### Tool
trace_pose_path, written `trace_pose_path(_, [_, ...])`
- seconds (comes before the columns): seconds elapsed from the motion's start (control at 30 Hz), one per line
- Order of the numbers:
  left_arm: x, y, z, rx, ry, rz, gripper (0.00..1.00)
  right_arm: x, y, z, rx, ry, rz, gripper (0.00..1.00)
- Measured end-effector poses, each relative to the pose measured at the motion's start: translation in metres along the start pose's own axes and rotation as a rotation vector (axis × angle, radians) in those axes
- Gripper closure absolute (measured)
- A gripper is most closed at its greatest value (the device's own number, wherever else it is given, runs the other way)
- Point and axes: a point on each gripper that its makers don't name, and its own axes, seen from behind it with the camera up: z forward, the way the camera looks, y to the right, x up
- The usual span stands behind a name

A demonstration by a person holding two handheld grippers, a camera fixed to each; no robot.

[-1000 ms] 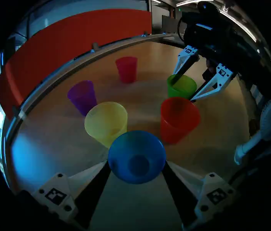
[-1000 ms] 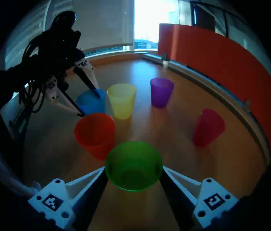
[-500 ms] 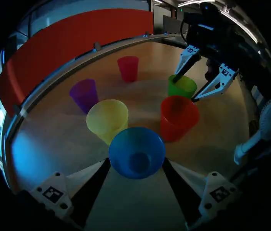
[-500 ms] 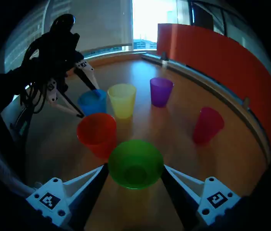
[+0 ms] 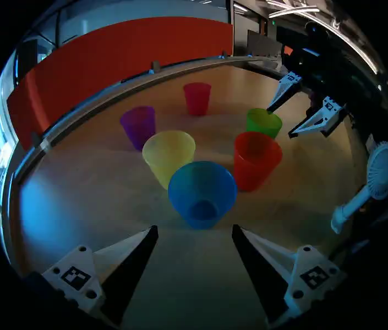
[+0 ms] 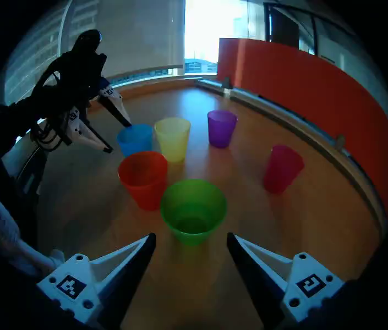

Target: Pour water

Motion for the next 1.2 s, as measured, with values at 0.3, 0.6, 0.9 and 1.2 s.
trace_pose_path(0.3, [-0.003, -0.008, -0.017, 0.048, 0.047, -0.036, 0.00, -0.003, -0.003, -0.023, -0.028, 0.051, 0.030, 0.00])
trace_pose_path(0.6, [0.016, -0.025, -0.037, 0.140, 0.167, -0.107, 0.00, 0.008, 0.001, -0.042, -0.083, 0.131, 0.048, 0.00])
trace_pose_path(0.9, [0.036, -0.046, -0.067, 0.248, 0.321, -0.159, 0.00, 0.017, 0.016, -0.062, -0.186, 0.213, 0.078, 0.00])
trace_pose_path(1.2, [0.053, -0.066, -0.091, 0.357, 0.450, -0.201, 0.00, 0.043, 0.035, -0.086, -0.314, 0.350, 0.089, 0.00])
